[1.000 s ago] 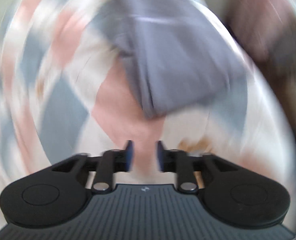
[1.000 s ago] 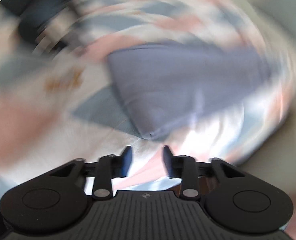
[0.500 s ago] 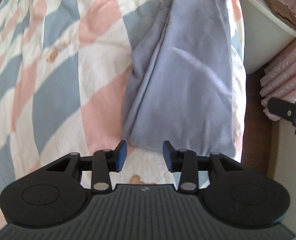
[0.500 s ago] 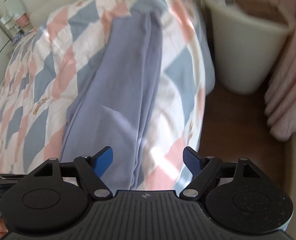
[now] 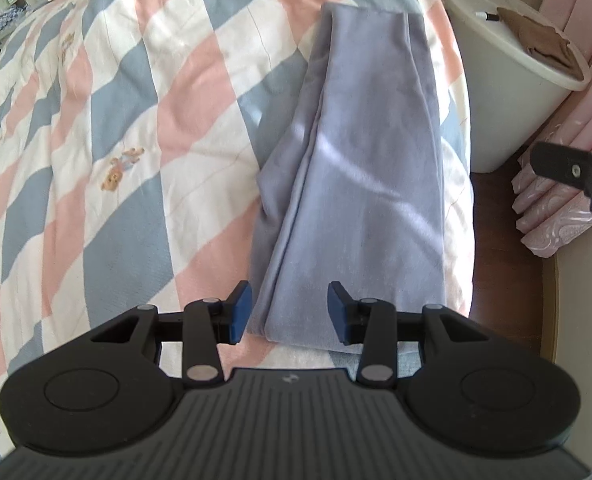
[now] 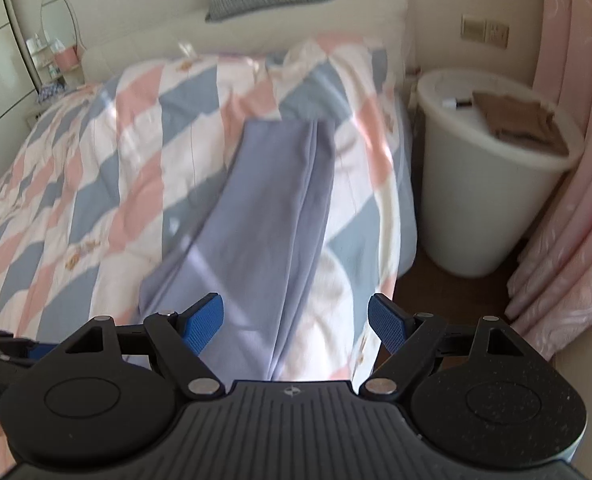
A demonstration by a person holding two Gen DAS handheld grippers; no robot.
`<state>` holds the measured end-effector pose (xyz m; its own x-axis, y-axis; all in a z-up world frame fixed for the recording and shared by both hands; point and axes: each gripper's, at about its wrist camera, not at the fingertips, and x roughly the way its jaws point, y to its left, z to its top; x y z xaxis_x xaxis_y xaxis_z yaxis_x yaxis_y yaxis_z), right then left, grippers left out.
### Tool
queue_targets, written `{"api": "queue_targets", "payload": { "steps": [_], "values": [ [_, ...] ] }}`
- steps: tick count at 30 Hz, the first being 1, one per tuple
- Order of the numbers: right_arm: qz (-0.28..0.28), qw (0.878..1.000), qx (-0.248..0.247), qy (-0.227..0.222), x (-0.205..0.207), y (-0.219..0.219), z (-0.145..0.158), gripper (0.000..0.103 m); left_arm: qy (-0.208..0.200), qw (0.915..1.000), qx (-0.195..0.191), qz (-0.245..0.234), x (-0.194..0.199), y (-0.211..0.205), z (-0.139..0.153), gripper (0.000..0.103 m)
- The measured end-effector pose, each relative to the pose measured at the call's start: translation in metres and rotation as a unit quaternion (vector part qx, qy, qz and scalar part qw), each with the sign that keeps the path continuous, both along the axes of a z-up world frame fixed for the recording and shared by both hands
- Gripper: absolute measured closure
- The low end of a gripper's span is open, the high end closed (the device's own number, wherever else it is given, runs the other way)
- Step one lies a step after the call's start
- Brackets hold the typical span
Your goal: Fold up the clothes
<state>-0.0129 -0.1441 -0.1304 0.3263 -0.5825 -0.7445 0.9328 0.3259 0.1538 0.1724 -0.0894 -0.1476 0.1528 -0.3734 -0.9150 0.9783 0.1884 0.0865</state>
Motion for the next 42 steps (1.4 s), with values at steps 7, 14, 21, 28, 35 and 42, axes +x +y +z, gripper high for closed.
{"api": "queue_targets", "payload": {
  "steps": [7, 14, 21, 28, 35, 42],
  "values": [
    [0.006, 1.0, 0.001, 0.017, 0.006, -0.004, 0.016, 0.018, -0.003, 0.9999, -0.007, 0.007, 0.008, 0.011, 0.01, 0.064],
    [0.009, 0.999, 0.027, 0.047, 0.025, 0.0, 0.008, 0.018, -0.02, 0.9997, -0.005, 0.012, 0.023, 0.023, 0.006, 0.064],
    [0.024, 0.998, 0.038, 0.045, 0.044, 0.006, 0.004, 0.018, -0.026, 0.9996, -0.01, 0.01, 0.03, 0.025, 0.003, 0.064],
    [0.029, 0.997, 0.049, 0.05, 0.049, 0.007, -0.006, 0.018, -0.026, 0.9996, -0.009, -0.003, 0.029, 0.025, -0.006, 0.064],
    [0.027, 0.996, 0.061, 0.059, 0.05, 0.005, -0.023, 0.018, -0.036, 0.9991, -0.005, -0.024, 0.03, 0.024, -0.029, 0.063],
    [0.037, 0.993, 0.077, 0.076, 0.054, 0.004, -0.054, 0.017, -0.095, 0.985, -0.023, -0.142, 0.015, 0.039, -0.067, 0.063]
  ]
}}
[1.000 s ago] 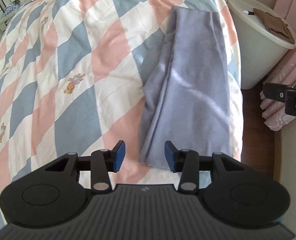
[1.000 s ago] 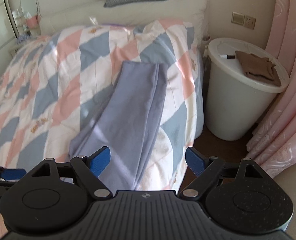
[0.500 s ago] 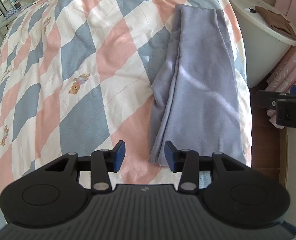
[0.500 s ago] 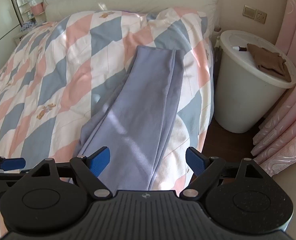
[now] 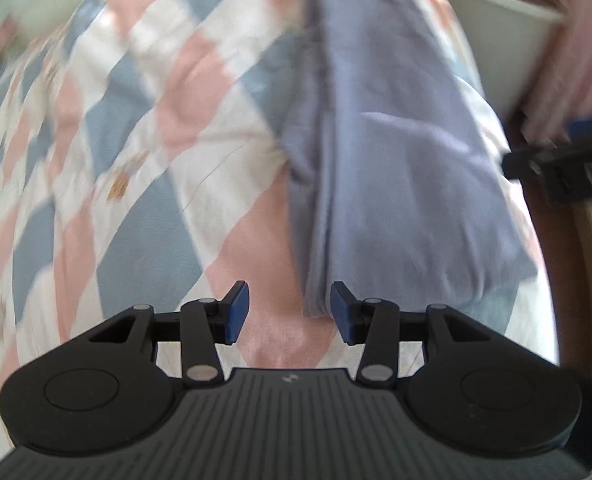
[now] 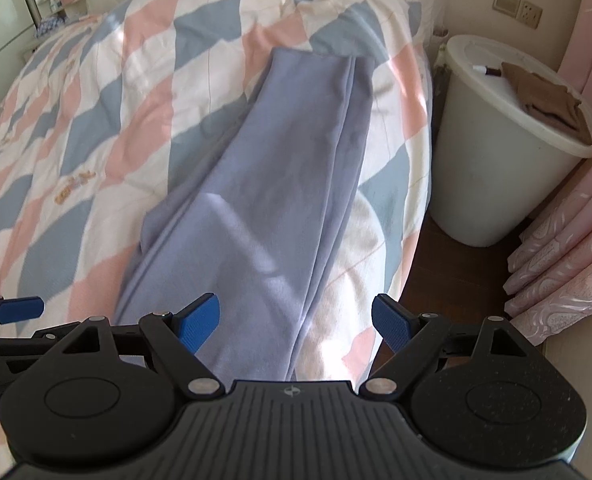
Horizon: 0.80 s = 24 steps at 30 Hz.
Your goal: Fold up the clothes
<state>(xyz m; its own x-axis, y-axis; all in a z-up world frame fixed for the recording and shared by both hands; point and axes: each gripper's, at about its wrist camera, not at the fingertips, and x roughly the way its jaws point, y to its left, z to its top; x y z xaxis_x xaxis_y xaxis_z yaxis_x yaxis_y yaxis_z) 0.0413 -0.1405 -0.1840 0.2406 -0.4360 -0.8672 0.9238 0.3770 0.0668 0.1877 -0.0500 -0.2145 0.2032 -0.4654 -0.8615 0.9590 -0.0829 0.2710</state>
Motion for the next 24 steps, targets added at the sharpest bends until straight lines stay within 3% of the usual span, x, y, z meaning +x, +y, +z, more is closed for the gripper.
{"api": "queue_targets", "payload": {
  "steps": [2, 3, 4, 6, 8, 10, 11, 13, 15, 18, 20, 22, 23, 24],
  "values": [
    [0.016, 1.0, 0.0, 0.0, 0.0, 0.003, -0.008, 0.017, -0.055, 0.994, -0.019, -0.092, -0.015, 0.014, -0.013, 0.063],
    [0.032, 0.999, -0.004, -0.002, 0.0, 0.007, -0.011, 0.017, -0.089, 0.9853, -0.029, -0.143, -0.022, 0.023, -0.02, 0.062],
    [0.048, 0.999, -0.008, -0.004, 0.0, 0.011, -0.014, 0.017, -0.13, 0.9702, -0.039, -0.201, -0.03, 0.034, -0.03, 0.062],
    [0.113, 0.993, -0.03, -0.003, -0.001, 0.028, -0.019, 0.018, -0.199, 0.9296, -0.049, -0.306, -0.043, 0.054, -0.049, 0.062],
    [0.2, 0.977, -0.068, 0.025, 0.001, 0.053, -0.027, 0.018, -0.243, 0.8899, -0.054, -0.383, -0.048, 0.068, -0.066, 0.061],
    [0.289, 0.948, -0.111, 0.079, 0.006, 0.08, -0.04, 0.018, -0.283, 0.8539, -0.059, -0.433, -0.049, 0.076, -0.084, 0.059],
    [0.332, 0.927, -0.137, 0.108, 0.009, 0.094, -0.048, 0.018, -0.303, 0.8349, -0.062, -0.455, -0.048, 0.08, -0.093, 0.059],
    [0.408, 0.876, -0.196, 0.165, 0.017, 0.12, -0.066, 0.019, -0.342, 0.8007, -0.071, -0.487, -0.044, 0.08, -0.109, 0.059],
    [0.47, 0.816, -0.249, 0.226, 0.024, 0.142, -0.089, 0.024, -0.366, 0.7755, -0.079, -0.508, -0.039, 0.076, -0.121, 0.061],
    [0.512, 0.748, -0.31, 0.288, 0.032, 0.153, -0.119, 0.034, -0.377, 0.7565, -0.085, -0.528, -0.031, 0.068, -0.131, 0.067],
    [0.518, 0.721, -0.337, 0.315, 0.038, 0.149, -0.132, 0.051, -0.37, 0.7573, -0.086, -0.531, -0.028, 0.065, -0.133, 0.076],
    [0.519, 0.715, -0.338, 0.324, 0.044, 0.14, -0.137, 0.058, -0.358, 0.7664, -0.09, -0.526, -0.026, 0.066, -0.131, 0.084],
    [0.522, 0.717, -0.332, 0.322, 0.046, 0.135, -0.138, 0.07, -0.347, 0.7755, -0.093, -0.519, -0.025, 0.068, -0.128, 0.087],
    [0.523, 0.72, -0.326, 0.319, 0.047, 0.133, -0.138, 0.076, -0.335, 0.7856, -0.097, -0.511, -0.025, 0.07, -0.123, 0.09]
  ]
}}
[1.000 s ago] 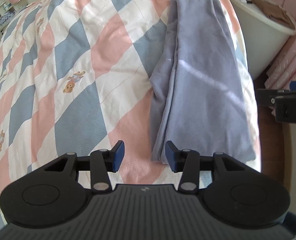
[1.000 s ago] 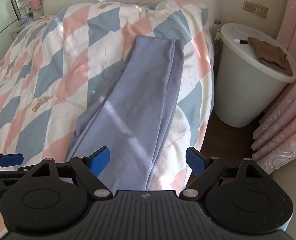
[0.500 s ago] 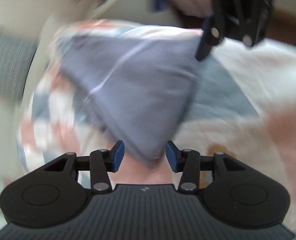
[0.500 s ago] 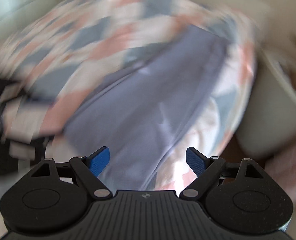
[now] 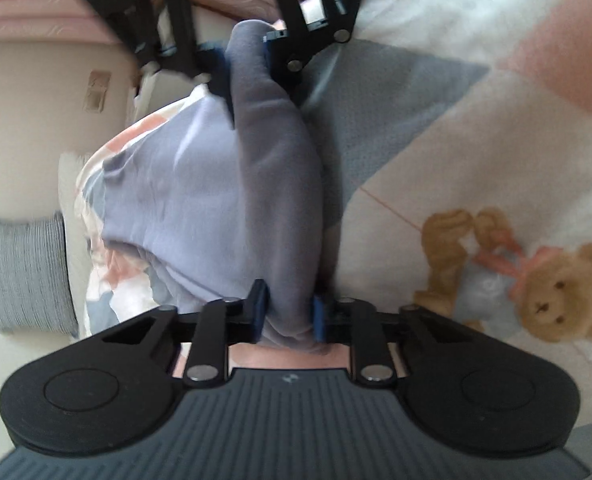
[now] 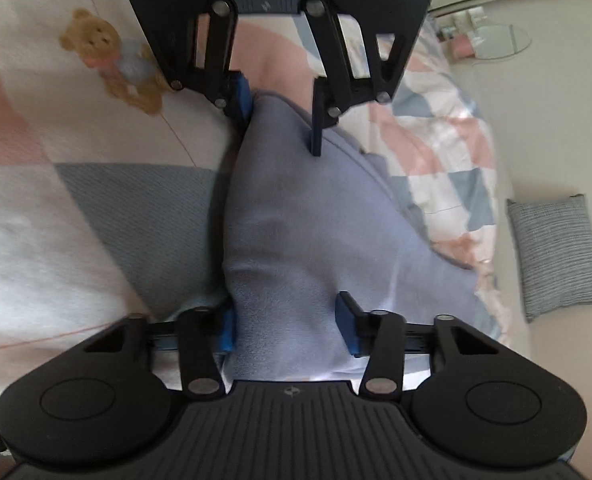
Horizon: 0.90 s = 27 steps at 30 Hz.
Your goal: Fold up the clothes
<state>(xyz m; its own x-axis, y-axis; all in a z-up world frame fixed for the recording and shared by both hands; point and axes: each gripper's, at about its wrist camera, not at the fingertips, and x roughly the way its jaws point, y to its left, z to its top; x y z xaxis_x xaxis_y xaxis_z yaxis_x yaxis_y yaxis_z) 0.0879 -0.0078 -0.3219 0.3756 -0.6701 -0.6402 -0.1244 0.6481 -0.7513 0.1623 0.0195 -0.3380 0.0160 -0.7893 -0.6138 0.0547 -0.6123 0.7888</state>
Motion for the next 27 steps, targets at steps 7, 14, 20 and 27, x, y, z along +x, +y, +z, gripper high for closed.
{"api": "queue_targets", "payload": {
  "steps": [7, 14, 20, 27],
  "values": [
    [-0.016, 0.998, 0.059, -0.031, -0.009, 0.001, 0.034, 0.088, 0.033, 0.9987, -0.004, 0.037, 0.007, 0.023, 0.038, 0.092],
    [-0.025, 0.983, 0.168, -0.074, -0.001, 0.047, 0.097, 0.088, 0.046, 0.9923, 0.05, 0.103, 0.011, 0.106, 0.093, 0.092],
    [-0.008, 0.94, 0.335, -0.066, 0.003, 0.104, 0.14, 0.088, 0.081, 0.9739, 0.101, 0.187, -0.002, 0.152, 0.125, 0.091],
    [-0.051, 0.895, 0.438, -0.07, -0.005, 0.058, 0.164, 0.088, 0.181, 0.946, 0.053, 0.263, 0.001, 0.1, 0.165, 0.078]
  ]
}}
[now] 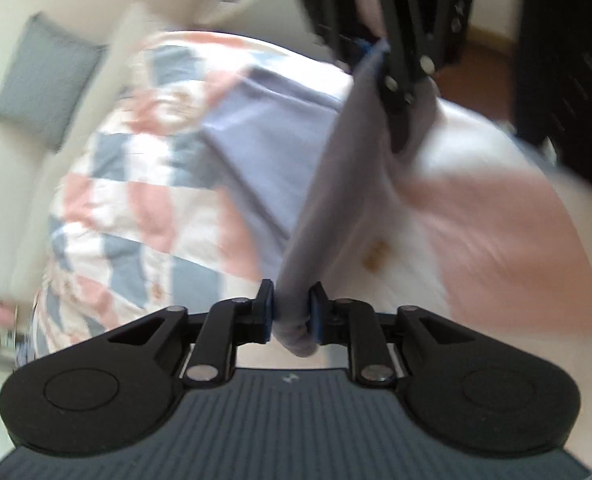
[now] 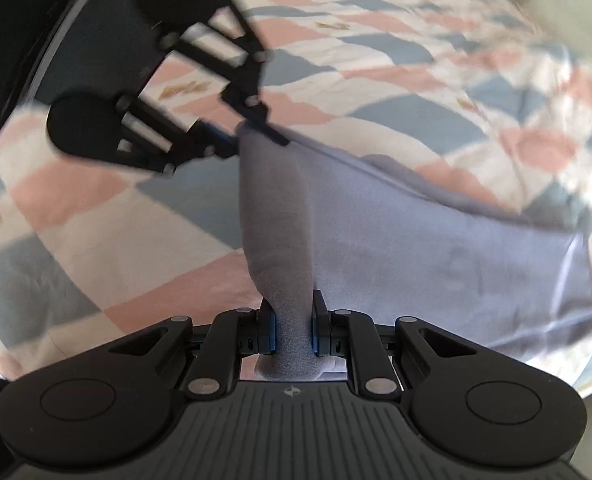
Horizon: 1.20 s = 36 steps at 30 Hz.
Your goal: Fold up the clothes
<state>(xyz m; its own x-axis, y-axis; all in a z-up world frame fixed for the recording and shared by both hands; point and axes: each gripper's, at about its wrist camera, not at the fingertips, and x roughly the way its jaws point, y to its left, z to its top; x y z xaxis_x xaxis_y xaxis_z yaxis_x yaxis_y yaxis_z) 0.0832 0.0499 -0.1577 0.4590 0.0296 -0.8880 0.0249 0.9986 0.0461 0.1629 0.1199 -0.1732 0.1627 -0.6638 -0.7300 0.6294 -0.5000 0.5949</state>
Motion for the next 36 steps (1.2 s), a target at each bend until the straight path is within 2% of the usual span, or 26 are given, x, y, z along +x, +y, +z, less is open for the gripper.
{"api": "queue_targets", "payload": {
  "steps": [2, 4, 6, 9, 12, 15, 16, 18, 20, 22, 25, 27, 30, 32, 33, 34, 35, 36],
  "values": [
    [-0.026, 0.999, 0.029, -0.003, -0.003, -0.036, 0.01, 0.088, 0.042, 0.9976, -0.031, 0.046, 0.005, -0.028, 0.021, 0.076],
    [-0.053, 0.997, 0.062, -0.007, -0.009, -0.078, 0.02, 0.088, 0.082, 0.99, -0.061, 0.097, 0.013, -0.061, 0.04, 0.076],
    [-0.076, 0.993, 0.094, -0.011, -0.015, -0.123, 0.027, 0.088, 0.118, 0.9778, -0.087, 0.15, 0.016, -0.092, 0.051, 0.076],
    [-0.101, 0.988, 0.113, -0.016, -0.022, -0.186, 0.028, 0.088, 0.166, 0.9527, -0.108, 0.23, 0.014, -0.132, 0.057, 0.077],
    [-0.126, 0.984, 0.124, -0.02, -0.027, -0.254, 0.012, 0.088, 0.216, 0.9199, -0.096, 0.313, -0.003, -0.168, 0.038, 0.077],
    [-0.145, 0.979, 0.14, -0.003, -0.027, -0.315, -0.025, 0.088, 0.259, 0.8766, -0.067, 0.4, -0.026, -0.195, 0.005, 0.077],
    [-0.149, 0.977, 0.153, 0.008, -0.027, -0.33, -0.039, 0.088, 0.267, 0.8628, -0.06, 0.425, -0.033, -0.202, -0.004, 0.077],
    [-0.151, 0.969, 0.193, 0.024, -0.029, -0.354, -0.063, 0.088, 0.27, 0.8409, -0.053, 0.466, -0.049, -0.212, -0.017, 0.077],
    [-0.136, 0.963, 0.232, 0.025, -0.03, -0.369, -0.071, 0.088, 0.282, 0.8174, -0.055, 0.499, -0.057, -0.218, -0.022, 0.077],
    [-0.11, 0.961, 0.254, 0.023, -0.032, -0.377, -0.068, 0.088, 0.29, 0.7979, -0.062, 0.525, -0.061, -0.223, -0.024, 0.076],
    [-0.107, 0.949, 0.293, 0.033, -0.031, -0.4, -0.07, 0.088, 0.293, 0.7702, -0.072, 0.562, -0.063, -0.229, -0.027, 0.076],
    [-0.105, 0.955, 0.274, 0.047, -0.025, -0.408, -0.08, 0.085, 0.298, 0.753, -0.083, 0.581, -0.064, -0.23, -0.026, 0.076],
    [-0.111, 0.954, 0.274, 0.053, -0.015, -0.416, -0.088, 0.085, 0.305, 0.7322, -0.098, 0.601, -0.06, -0.23, -0.024, 0.074],
    [-0.104, 0.956, 0.268, 0.052, -0.013, -0.416, -0.085, 0.082, 0.31, 0.7235, -0.1, 0.609, -0.058, -0.228, -0.026, 0.074],
    [-0.105, 0.959, 0.258, 0.05, -0.013, -0.415, -0.083, 0.078, 0.311, 0.72, -0.101, 0.612, -0.058, -0.228, -0.026, 0.074],
    [-0.107, 0.962, 0.247, 0.047, -0.015, -0.414, -0.08, 0.063, 0.313, 0.7176, -0.103, 0.614, -0.058, -0.226, -0.027, 0.074],
    [-0.11, 0.965, 0.235, 0.044, -0.017, -0.413, -0.077, 0.056, 0.315, 0.7163, -0.106, 0.613, -0.058, -0.224, -0.028, 0.074],
    [-0.109, 0.967, 0.227, 0.033, -0.021, -0.412, -0.072, 0.056, 0.319, 0.7141, -0.108, 0.614, -0.058, -0.223, -0.03, 0.074]
  ]
}}
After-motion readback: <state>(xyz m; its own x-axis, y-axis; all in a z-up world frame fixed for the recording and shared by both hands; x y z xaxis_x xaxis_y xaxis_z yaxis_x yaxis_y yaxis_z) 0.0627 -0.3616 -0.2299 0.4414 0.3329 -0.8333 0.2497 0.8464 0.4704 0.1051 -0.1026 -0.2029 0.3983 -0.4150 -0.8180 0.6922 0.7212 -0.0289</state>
